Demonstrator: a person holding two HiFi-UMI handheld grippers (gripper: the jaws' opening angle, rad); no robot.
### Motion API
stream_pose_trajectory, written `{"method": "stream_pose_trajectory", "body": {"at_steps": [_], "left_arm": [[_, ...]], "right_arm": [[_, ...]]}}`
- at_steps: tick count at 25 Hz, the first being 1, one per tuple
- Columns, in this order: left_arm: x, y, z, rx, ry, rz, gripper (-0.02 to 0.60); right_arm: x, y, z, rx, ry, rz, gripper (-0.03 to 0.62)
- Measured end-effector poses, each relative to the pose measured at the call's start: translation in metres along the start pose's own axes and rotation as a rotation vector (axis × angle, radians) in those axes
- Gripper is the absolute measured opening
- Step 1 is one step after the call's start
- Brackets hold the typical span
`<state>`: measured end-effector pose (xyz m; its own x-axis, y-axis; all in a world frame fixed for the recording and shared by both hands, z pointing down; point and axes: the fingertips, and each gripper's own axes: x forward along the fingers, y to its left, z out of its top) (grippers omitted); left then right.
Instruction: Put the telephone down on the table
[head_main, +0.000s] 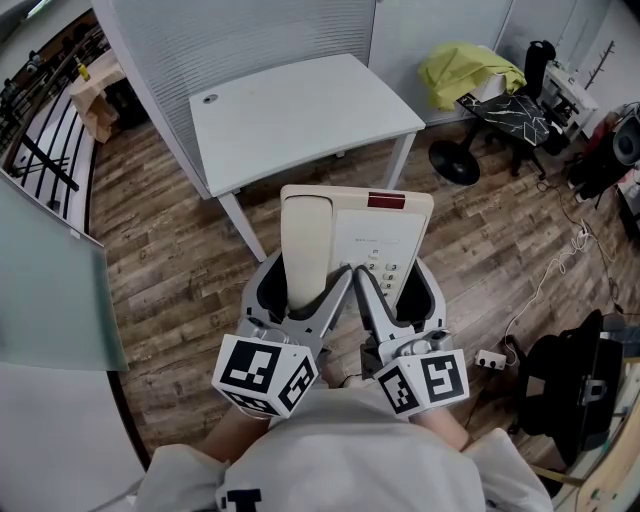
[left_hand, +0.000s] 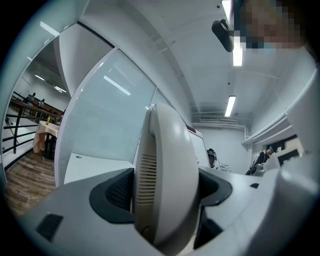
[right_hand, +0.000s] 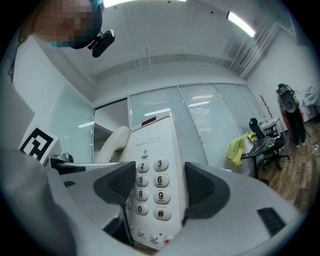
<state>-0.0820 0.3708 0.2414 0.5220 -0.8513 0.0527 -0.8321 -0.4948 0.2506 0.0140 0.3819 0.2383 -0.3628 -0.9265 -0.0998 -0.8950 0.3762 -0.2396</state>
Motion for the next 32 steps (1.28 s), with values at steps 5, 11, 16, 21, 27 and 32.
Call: {"method": "stream_pose_trajectory", "body": {"at_steps": [5, 11, 16, 21, 27, 32], "left_arm": [[-0.001, 0.019, 0.004, -0.001, 0.005, -0.013, 0.354], [-0.004, 0.041, 0.010, 0.017, 0.008, -0.039, 0.354], [-0.001, 0.051, 0.012, 0.020, 0.010, -0.050, 0.354], [0.012, 0.056, 0.008, 0.013, 0.017, -0.050, 0.354], [0.042, 0.063, 0.011, 0.027, 0.014, -0.037, 0.354], [0.085, 0.069, 0.014, 0.029, 0.007, -0.020, 0.354]], "right_arm": [[0.014, 0.012, -0.005, 0.002, 0.001, -0.015, 0.321], [0.028, 0.028, -0.011, 0.009, -0.018, -0.041, 0.321], [0.036, 0.032, -0.015, 0.012, -0.021, -0.055, 0.321], [0.046, 0.023, -0.019, 0.015, -0.014, -0.062, 0.321], [0.071, 0.003, -0.018, 0.031, -0.020, -0.051, 0.319], [0.103, -0.029, -0.015, 0.035, -0.017, -0.035, 0.321]]}}
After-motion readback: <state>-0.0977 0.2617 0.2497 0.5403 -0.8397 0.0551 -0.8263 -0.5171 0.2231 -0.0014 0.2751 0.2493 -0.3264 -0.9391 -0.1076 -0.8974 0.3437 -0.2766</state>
